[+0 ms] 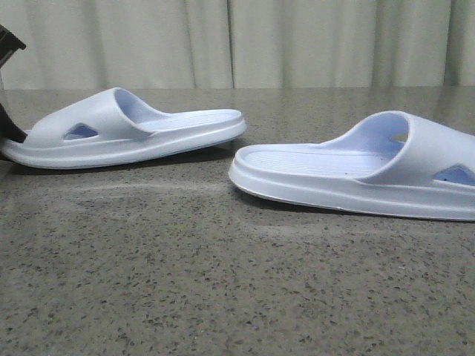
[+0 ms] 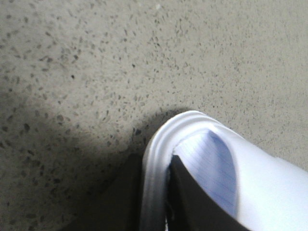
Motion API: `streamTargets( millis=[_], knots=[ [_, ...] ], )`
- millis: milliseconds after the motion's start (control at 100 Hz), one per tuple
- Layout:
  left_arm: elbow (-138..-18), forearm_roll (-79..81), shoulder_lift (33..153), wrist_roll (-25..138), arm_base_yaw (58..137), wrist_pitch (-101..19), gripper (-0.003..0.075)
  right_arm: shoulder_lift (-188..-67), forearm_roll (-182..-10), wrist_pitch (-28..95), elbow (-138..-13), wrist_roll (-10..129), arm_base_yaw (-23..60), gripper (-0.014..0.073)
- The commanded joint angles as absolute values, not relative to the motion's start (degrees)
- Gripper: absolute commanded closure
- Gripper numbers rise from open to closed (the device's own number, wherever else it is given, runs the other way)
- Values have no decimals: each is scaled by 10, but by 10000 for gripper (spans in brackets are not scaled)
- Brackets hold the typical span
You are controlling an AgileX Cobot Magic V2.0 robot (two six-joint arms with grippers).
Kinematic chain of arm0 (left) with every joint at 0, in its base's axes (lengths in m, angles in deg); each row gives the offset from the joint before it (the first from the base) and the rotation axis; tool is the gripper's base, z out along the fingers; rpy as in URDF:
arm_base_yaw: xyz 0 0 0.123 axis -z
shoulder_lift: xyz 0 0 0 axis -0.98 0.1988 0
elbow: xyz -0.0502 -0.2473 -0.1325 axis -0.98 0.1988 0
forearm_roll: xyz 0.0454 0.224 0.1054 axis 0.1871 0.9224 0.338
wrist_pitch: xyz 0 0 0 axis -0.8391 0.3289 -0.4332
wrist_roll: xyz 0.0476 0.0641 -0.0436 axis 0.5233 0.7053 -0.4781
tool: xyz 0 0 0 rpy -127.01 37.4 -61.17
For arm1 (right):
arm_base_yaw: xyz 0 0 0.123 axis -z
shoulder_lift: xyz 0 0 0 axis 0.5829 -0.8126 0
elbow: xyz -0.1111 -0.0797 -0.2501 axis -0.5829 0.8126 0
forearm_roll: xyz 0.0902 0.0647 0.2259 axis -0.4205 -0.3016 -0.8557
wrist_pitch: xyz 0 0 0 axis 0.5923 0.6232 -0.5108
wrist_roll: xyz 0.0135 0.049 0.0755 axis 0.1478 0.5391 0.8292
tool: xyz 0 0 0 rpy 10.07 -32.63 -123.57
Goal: Insert blue slippers together front up
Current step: 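Lift the gripped slipper up off the table with the left gripper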
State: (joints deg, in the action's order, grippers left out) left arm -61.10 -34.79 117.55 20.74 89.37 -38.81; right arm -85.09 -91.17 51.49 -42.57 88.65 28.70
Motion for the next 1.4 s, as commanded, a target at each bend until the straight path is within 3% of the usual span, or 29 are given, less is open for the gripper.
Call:
streamTargets(
  millis=[0,360,800,1390],
  knots=[
    [-609,-347,1176,218,900,-361,703,-862,-914,470,-445,886,292,101],
    [-636,-489,1103,337,897,-348,687,-862,-914,470,-445,886,292,101],
    [-644,-492,933,345,897,-275,687,-862,-914,467,-445,886,292,101],
    [-483,-519,778,298,897,-262,688,-901,-885,446,-422,929,292,101]
  ],
)
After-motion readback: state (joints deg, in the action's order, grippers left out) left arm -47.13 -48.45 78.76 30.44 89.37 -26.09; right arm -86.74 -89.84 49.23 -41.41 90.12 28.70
